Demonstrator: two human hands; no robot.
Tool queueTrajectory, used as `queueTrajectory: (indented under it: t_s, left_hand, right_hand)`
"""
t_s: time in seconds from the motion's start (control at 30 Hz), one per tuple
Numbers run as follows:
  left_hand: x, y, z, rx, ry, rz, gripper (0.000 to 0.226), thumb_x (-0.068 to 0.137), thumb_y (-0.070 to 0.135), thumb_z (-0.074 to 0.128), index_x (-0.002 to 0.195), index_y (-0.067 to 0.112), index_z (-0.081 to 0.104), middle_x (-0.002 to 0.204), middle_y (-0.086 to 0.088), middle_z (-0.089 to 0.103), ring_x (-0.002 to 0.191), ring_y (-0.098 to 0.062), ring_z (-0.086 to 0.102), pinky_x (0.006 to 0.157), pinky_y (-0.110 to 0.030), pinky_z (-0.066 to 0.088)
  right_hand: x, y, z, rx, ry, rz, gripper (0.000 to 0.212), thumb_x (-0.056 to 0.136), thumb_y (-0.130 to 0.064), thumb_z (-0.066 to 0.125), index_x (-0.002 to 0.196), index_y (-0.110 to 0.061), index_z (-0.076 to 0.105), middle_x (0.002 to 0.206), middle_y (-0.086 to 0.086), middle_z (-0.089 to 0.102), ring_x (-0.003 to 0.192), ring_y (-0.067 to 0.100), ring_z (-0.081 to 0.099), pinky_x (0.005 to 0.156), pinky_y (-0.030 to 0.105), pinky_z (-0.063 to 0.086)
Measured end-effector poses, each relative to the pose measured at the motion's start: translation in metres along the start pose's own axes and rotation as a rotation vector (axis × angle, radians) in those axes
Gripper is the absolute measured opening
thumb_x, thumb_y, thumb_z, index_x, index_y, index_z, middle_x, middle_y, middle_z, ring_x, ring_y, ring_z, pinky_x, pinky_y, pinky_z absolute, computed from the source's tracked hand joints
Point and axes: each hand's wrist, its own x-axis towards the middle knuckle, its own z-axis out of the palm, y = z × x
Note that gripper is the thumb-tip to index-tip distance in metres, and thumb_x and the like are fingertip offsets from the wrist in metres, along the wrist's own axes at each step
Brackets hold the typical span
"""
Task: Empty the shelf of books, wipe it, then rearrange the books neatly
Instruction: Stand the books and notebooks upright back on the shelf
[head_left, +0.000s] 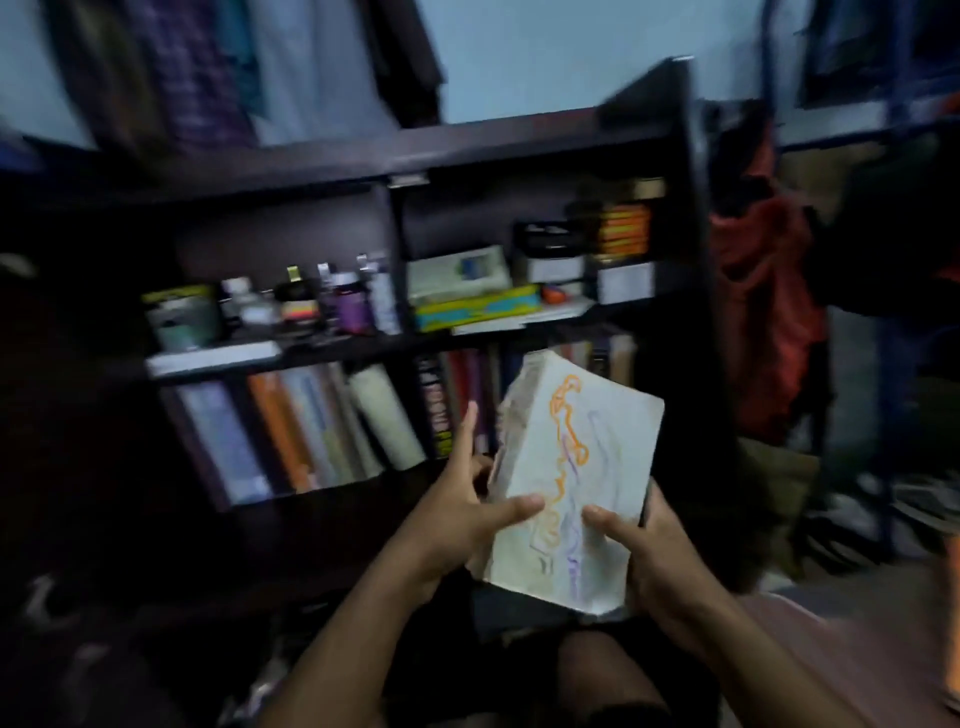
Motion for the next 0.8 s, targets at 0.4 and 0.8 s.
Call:
queueTrajectory:
  t_s: [0.4,0.8]
  left_hand:
    - [-0.015,-0.098,-0.105,0.302,0.756,-0.027,0.083,0.087,0.031,0.078,0.155,0.027,0.032,0.135,0.002,0.062,0.122,-0.019,0.060,0.090,-0.023,0.044]
    - [0.040,-0.146,-0.095,0.345,0.979,-0.146,0.082,0.082,0.042,0.080,0.149,0.023,0.036,0.123,-0.013,0.069,0.110,-0.035,0.067,0.083,-0.042,0.056]
  right_hand:
    - [0.094,0.059,0.146,-0.752,-0.327,-0.132,0.074,0.087,-0.028,0.076,0.145,-0.033,0.030,0.132,-0.012,0.058,0.121,0.009,0.058,0.098,0.033,0.052]
    - [0.125,0.119,0.149,-0.851,-0.625,-0.175,0.110,0.072,-0.049,0.080,0.159,-0.024,0.016,0.159,-0.004,0.031,0.147,0.009,0.029,0.121,0.031,0.029]
